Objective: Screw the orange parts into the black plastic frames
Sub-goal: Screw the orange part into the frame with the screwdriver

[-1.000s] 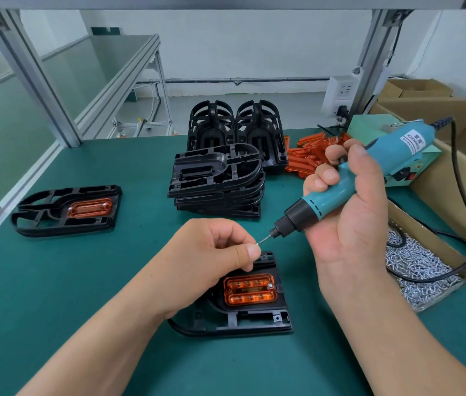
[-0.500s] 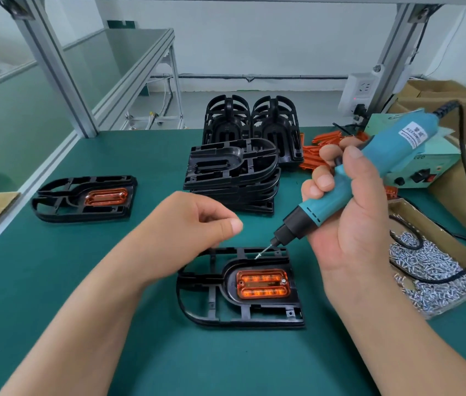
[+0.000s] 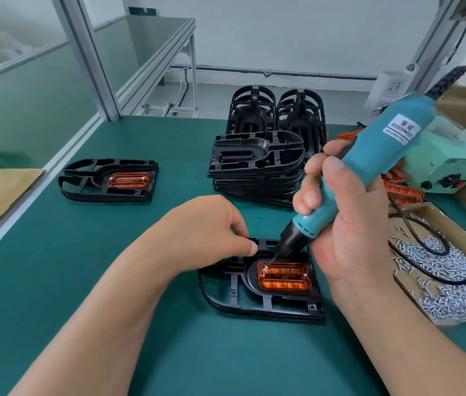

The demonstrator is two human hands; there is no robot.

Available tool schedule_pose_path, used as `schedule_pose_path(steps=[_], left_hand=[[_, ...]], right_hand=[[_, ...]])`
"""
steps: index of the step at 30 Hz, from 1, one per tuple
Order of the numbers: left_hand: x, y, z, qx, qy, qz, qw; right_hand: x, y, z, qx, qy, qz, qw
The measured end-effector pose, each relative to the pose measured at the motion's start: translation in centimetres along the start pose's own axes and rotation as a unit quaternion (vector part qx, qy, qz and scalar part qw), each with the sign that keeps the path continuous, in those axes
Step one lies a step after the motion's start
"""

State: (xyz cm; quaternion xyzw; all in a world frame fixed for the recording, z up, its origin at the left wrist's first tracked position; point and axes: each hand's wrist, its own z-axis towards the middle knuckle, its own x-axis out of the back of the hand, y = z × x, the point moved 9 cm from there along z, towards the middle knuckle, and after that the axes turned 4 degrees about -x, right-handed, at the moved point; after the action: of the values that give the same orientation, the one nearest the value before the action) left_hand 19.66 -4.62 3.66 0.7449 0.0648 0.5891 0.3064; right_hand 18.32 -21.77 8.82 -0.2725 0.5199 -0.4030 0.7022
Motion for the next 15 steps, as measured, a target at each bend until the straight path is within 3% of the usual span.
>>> schedule_pose_path(steps=[15], left_hand=[[-0.1,0.5,0.0,-0.003,0.003,0.026,1.0]], right_hand=[[-1.8,0.0,-0.4,0.013,-0.067,-0.039,0.997]])
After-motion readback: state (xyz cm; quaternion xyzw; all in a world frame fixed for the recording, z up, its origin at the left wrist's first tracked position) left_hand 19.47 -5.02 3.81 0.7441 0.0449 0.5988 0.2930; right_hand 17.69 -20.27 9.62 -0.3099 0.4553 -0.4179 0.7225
